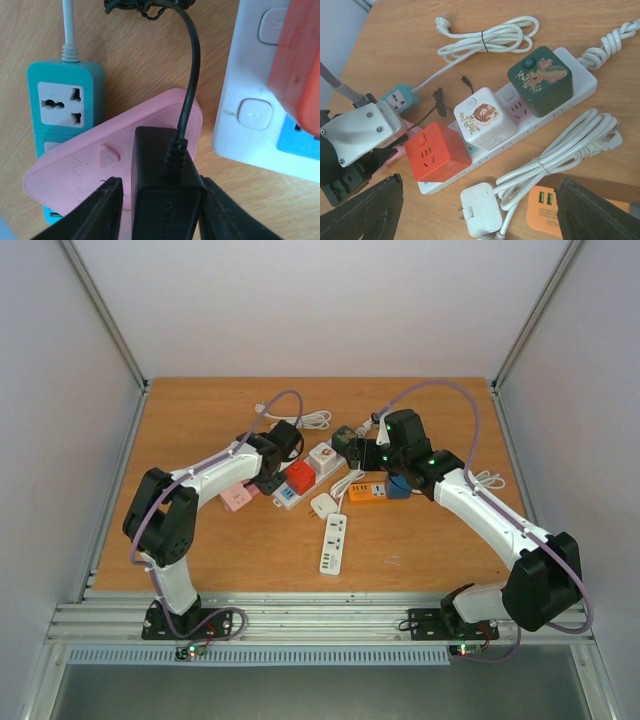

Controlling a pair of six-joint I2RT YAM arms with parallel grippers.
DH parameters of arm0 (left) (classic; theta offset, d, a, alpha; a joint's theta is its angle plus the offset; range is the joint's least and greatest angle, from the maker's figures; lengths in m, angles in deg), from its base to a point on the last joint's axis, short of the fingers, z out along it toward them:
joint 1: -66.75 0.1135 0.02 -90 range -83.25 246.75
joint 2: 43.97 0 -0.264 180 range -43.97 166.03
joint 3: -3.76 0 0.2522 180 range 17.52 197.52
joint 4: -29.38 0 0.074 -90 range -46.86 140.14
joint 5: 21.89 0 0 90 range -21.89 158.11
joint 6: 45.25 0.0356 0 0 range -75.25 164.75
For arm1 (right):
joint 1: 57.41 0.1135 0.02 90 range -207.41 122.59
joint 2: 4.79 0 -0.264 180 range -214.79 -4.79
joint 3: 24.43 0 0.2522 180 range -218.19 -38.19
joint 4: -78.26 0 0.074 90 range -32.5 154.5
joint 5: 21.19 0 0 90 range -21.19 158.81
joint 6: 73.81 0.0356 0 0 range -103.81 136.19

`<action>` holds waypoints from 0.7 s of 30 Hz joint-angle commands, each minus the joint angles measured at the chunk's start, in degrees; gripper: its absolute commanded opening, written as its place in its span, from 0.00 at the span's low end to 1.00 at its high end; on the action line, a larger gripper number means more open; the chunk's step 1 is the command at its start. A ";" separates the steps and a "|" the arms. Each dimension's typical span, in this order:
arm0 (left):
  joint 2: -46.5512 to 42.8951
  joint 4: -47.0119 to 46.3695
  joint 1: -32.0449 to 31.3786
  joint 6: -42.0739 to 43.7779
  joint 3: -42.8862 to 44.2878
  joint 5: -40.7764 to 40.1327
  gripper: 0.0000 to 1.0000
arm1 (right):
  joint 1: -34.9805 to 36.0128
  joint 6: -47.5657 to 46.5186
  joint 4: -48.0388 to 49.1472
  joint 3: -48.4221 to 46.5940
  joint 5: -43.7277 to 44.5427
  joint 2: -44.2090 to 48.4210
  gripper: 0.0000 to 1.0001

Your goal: Insert the plug

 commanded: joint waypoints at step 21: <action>12.44 3.64 -0.69 -5.43 -1.62 -4.39 0.00 | -0.41 -0.78 0.88 1.33 0.72 -1.27 0.84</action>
